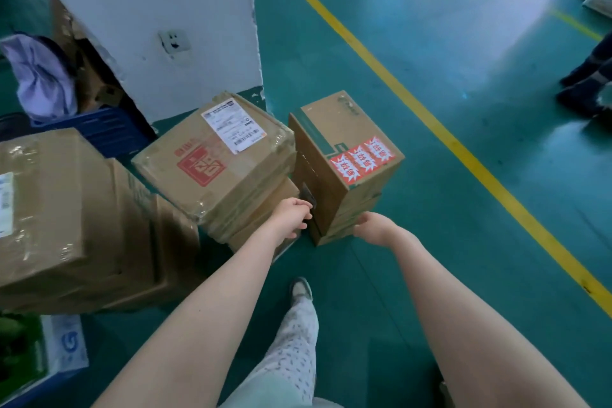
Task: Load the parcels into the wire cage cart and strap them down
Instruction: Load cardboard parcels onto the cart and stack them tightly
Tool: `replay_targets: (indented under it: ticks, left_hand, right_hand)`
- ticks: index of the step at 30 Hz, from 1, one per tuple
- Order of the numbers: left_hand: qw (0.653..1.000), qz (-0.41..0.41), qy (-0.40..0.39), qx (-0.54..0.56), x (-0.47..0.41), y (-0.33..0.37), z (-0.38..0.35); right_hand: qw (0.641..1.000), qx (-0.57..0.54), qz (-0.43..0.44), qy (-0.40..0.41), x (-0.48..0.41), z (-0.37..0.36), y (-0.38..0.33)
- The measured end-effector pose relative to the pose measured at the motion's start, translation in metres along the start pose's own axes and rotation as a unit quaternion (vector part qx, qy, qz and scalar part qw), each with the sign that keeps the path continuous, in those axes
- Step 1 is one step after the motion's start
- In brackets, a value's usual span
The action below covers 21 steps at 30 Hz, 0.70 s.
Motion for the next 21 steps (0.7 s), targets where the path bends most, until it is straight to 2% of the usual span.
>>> replay_targets:
  ticks: [15, 21]
  left_hand:
    - [0.996, 0.074, -0.037, -0.030, -0.106, 0.124, -0.039]
    - [0.985, 0.164, -0.052, -0.007, -0.138, 0.129, -0.064]
  right_hand:
    - [0.998, 0.034, -0.039, 0.046, -0.158, 0.110, 0.023]
    - [0.992, 0.028, -0.085, 0.084, -0.185, 0.128, 0.067]
Point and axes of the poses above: each hand's wrist, its own x-axis away from the middle knuckle, its own z-axis out of the back of the hand, y = z × x, the point moved 2 cm from there along -x, towards the middle knuckle, and after that the axes turned 14 degrees about z, right-handed, at the moved point
